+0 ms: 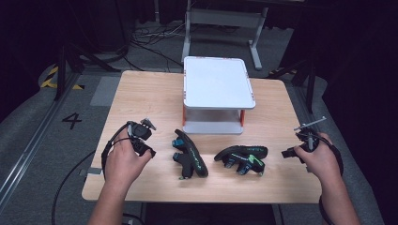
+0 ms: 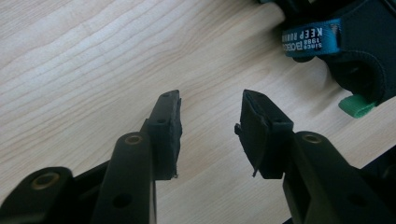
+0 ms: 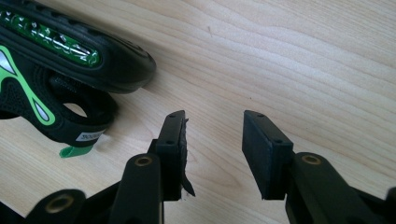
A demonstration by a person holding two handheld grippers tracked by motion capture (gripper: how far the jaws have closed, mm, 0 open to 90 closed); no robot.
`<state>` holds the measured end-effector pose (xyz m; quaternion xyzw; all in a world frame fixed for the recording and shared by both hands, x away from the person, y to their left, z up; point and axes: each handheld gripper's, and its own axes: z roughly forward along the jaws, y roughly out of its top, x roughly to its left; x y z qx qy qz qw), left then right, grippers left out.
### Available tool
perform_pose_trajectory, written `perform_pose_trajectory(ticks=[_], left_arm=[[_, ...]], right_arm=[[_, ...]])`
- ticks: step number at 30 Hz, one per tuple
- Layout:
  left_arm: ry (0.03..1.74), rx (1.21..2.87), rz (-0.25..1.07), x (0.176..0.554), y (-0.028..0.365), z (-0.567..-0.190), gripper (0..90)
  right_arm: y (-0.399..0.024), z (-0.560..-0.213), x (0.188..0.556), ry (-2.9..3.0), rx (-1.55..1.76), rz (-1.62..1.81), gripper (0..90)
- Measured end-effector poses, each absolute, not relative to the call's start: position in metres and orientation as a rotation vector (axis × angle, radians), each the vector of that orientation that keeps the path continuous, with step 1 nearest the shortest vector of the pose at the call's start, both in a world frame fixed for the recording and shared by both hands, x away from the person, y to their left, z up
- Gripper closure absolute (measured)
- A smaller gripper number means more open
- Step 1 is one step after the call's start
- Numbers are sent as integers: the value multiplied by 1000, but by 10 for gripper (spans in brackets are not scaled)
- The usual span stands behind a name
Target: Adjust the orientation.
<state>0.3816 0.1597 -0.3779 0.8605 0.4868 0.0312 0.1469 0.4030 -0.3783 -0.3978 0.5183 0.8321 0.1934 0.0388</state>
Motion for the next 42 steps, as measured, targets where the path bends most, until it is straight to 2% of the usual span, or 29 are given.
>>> perform_pose_trajectory(ticks=[18,21,24,31,37,42], left_arm=[[1354,2454,98,381,155,-374,466],[1304,2534,137,372,141,-370,430],[1227,2572,49,364,126,-366,425],[1134,2645,30,351,101,-365,426],[947,2710,-97,353,85,-386,421],[915,2743,-149,358,79,-400,449]], right_arm=[[-381,-399,401,2564,1591,600,558],[-380,-397,401,2564,1585,617,552],[-378,-397,401,2564,1583,620,549],[-375,-399,402,2586,1571,613,541],[-377,-396,401,2573,1564,643,536],[-378,-394,401,2557,1565,655,533]])
